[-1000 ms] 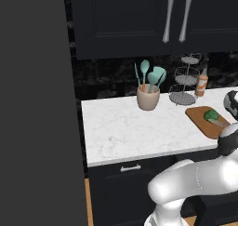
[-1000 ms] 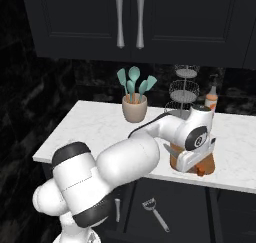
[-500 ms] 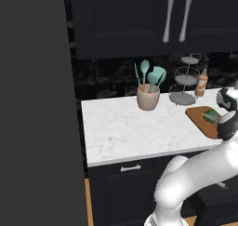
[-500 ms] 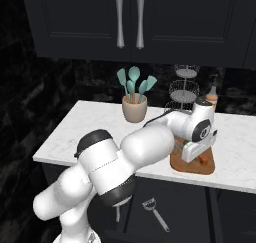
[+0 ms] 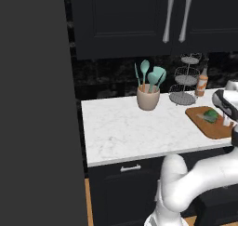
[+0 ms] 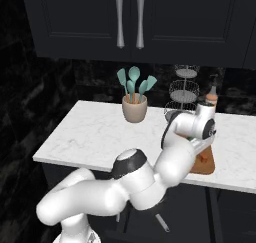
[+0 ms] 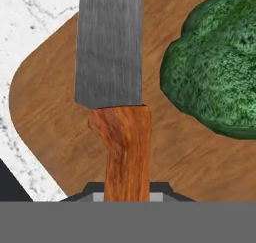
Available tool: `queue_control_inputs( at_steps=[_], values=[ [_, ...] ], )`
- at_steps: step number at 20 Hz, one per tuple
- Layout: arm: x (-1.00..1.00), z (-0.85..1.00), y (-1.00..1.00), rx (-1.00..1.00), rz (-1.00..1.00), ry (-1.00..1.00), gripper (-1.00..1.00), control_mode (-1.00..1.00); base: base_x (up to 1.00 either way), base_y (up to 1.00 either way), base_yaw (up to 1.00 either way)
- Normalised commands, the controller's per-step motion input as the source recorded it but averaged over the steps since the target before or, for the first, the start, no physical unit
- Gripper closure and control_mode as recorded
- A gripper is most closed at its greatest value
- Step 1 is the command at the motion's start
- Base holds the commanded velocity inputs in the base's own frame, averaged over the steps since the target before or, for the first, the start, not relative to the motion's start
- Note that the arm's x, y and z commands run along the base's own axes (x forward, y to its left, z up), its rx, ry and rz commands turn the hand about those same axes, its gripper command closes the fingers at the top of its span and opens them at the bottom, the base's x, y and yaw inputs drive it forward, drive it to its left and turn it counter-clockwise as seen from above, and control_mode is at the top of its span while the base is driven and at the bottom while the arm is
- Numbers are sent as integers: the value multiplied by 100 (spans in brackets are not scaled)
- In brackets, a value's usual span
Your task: Place the appropriate cutting tool for cutting the broccoli skin on the cutting board.
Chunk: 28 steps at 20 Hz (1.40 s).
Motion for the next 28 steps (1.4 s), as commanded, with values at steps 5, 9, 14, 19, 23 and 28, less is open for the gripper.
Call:
queue_control_inputs(
  at_steps=[5,9,14,19,23,28],
  values=[
    [-3,-53,5,0,7,0,-100,-100,0,0,0],
    [-36,-36,18,0,2,-2,-100,-100,0,0,0],
    [-39,16,3,0,1,-9,-100,-100,0,0,0],
    [-48,92,0,0,0,-17,-100,-100,0,0,0],
    [-65,86,1,0,0,-13,-100,-100,0,0,0],
    [-85,59,47,0,-1,-6,-100,-100,0,0,0]
  ],
)
